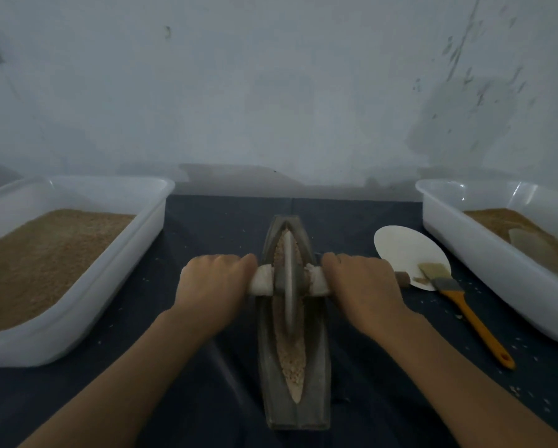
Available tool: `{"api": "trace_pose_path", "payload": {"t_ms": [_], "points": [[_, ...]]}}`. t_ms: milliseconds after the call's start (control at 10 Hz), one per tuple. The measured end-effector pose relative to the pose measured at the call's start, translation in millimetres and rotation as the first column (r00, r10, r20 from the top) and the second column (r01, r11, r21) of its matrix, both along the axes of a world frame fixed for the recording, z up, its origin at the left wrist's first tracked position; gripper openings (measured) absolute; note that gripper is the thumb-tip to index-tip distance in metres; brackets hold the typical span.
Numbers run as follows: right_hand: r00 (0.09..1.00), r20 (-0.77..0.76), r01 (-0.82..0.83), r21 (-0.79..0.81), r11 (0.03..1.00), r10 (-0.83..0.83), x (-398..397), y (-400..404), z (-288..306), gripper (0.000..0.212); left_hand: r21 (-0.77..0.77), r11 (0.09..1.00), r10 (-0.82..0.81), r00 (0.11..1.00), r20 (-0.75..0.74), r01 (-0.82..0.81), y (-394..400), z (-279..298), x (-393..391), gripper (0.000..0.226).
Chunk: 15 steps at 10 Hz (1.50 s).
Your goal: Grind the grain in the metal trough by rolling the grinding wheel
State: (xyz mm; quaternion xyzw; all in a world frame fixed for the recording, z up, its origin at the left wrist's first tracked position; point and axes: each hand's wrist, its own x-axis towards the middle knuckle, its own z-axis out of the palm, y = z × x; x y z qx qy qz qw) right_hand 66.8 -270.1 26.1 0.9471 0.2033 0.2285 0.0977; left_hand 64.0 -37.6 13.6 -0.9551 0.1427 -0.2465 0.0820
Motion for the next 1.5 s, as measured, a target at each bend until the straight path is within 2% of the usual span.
{"api": "trace_pose_path", "payload": {"t_ms": [100,200,300,400,500,700,900,1000,1100,1200,1300,1400,1500], "points": [[0.999,0.043,-0.014,-0.023,1.000,0.015,-32.1,-1.3,4.6,0.050,-0.007,0.996,-0.090,0.996,0.021,0.091,1.8,1.4,-30.8,0.061],[0.999,0.036,-0.039,0.043,0.998,0.037,-42.2,-1.5,5.0,0.056,-0.028,0.994,-0.101,0.995,0.013,0.102,3.0,0.7,-43.4,0.055],[1.000,0.022,-0.017,0.032,0.999,0.016,-30.2,-1.0,3.6,0.054,-0.034,0.996,-0.087,0.996,0.027,0.088,1.6,-1.5,-34.0,0.049],[1.000,0.012,-0.016,-0.027,1.000,0.016,-4.9,0.6,-1.3,0.039,-0.047,0.996,-0.072,0.997,0.035,0.073,1.6,-3.0,-12.1,0.046],[1.000,0.008,-0.022,0.025,0.999,0.022,24.4,3.7,1.7,0.029,-0.052,0.997,-0.053,0.996,0.067,0.057,1.3,-2.1,13.6,0.044],[1.000,-0.022,0.020,0.061,0.998,-0.019,26.3,6.6,4.1,0.027,-0.104,0.994,-0.036,0.996,0.080,0.045,-0.7,2.0,20.1,0.044],[0.999,-0.020,-0.027,0.066,0.997,0.029,-26.7,2.2,5.0,0.058,-0.148,0.981,-0.122,0.992,0.008,0.122,2.8,-4.0,-27.5,0.042],[0.999,0.020,-0.048,0.090,0.995,0.046,-35.8,-2.6,1.3,0.059,-0.132,0.981,-0.138,0.990,0.014,0.139,3.6,-2.8,-36.9,0.043],[1.000,-0.002,-0.021,0.085,0.996,0.021,-24.8,0.2,0.2,0.054,-0.110,0.988,-0.108,0.994,-0.021,0.105,2.1,-0.6,-27.2,0.044],[1.000,-0.015,0.007,0.036,0.999,-0.006,-2.8,3.2,-0.3,0.040,-0.092,0.994,-0.069,0.996,-0.059,0.063,1.7,-0.7,-5.1,0.042],[1.000,-0.030,0.002,0.049,0.999,0.000,11.9,9.5,7.6,0.019,-0.117,0.993,-0.013,0.999,-0.041,0.009,1.2,-0.2,14.4,0.026],[0.997,-0.061,-0.041,0.019,0.999,0.042,10.2,4.8,14.2,0.030,-0.096,0.995,-0.005,0.998,-0.062,-0.001,3.2,1.9,18.0,0.026],[0.958,-0.186,-0.137,0.365,0.921,0.216,-9.8,-29.4,30.1,0.061,-0.084,0.996,-0.014,0.998,-0.057,0.009,4.8,-5.5,11.9,0.038]]}}
